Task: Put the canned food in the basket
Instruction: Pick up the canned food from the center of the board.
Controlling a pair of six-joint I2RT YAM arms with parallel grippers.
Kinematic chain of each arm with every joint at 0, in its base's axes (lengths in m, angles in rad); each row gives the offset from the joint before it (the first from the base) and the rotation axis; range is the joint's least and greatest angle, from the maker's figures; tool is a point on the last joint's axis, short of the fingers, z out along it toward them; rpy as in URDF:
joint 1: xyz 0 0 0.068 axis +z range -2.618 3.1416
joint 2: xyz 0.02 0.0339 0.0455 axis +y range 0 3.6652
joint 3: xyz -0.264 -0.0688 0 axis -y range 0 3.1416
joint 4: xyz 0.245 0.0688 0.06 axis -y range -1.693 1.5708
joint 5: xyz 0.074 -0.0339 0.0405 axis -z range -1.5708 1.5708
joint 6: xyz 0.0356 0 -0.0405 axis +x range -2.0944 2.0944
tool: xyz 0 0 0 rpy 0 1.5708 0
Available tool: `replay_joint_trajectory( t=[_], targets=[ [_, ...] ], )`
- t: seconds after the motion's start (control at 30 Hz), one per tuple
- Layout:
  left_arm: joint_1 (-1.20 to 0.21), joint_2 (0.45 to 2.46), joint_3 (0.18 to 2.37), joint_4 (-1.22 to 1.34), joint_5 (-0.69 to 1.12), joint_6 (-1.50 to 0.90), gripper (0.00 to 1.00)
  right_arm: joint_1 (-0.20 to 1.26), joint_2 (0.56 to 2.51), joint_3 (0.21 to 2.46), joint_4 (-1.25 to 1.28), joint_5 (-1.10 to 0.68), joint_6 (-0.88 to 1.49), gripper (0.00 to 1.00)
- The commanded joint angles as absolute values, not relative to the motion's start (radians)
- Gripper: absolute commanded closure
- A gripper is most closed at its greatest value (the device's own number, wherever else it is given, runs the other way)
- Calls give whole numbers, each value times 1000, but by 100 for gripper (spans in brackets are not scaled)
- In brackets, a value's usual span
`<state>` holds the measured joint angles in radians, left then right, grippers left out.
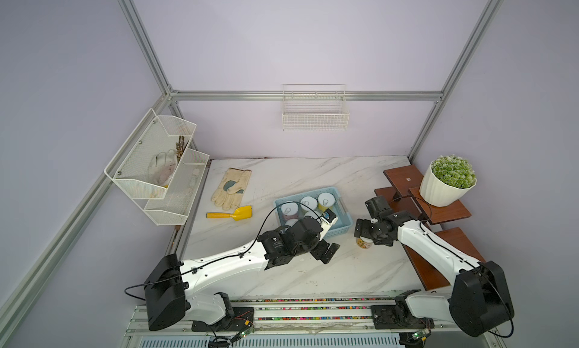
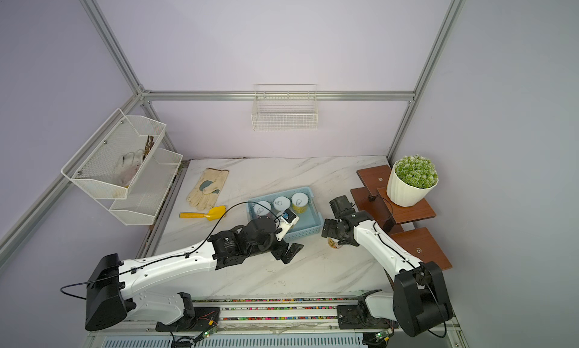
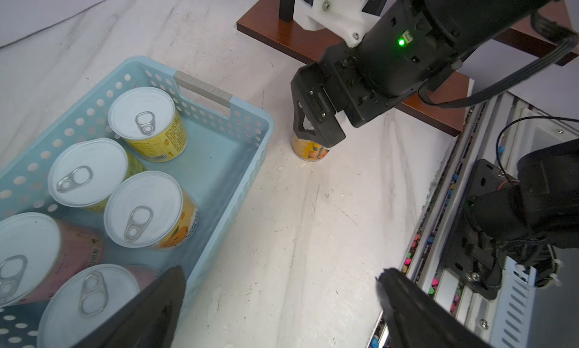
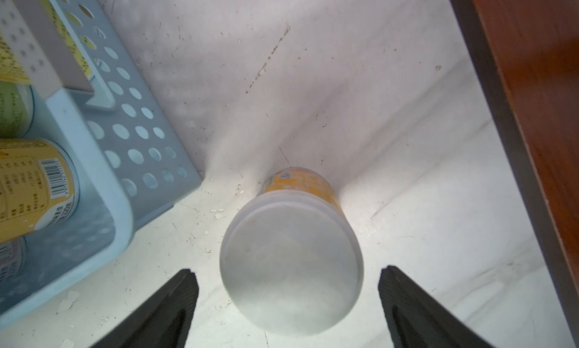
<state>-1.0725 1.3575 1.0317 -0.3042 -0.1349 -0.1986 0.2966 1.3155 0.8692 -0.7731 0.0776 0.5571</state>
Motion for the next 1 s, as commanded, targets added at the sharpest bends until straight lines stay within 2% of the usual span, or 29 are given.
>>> replay_joint_trajectory(
  t=[0.0,0.23,0.67,0.97],
  targets=[
    [-1103,1363,1090,-299,-253,-128,0,284,1334,865,-727,41,542,4],
    [-1136,1404,1113,-262,-229,-102,0,255,1372,871,-724,41,527,9],
    [-1229,1610,1254,-214,-178,-63,0,218,1425,882,-722,-6,492,14],
    [-1233,1596,1234,-202,-182,-64,0,210,1431,891,-724,-6,481,18]
  ],
)
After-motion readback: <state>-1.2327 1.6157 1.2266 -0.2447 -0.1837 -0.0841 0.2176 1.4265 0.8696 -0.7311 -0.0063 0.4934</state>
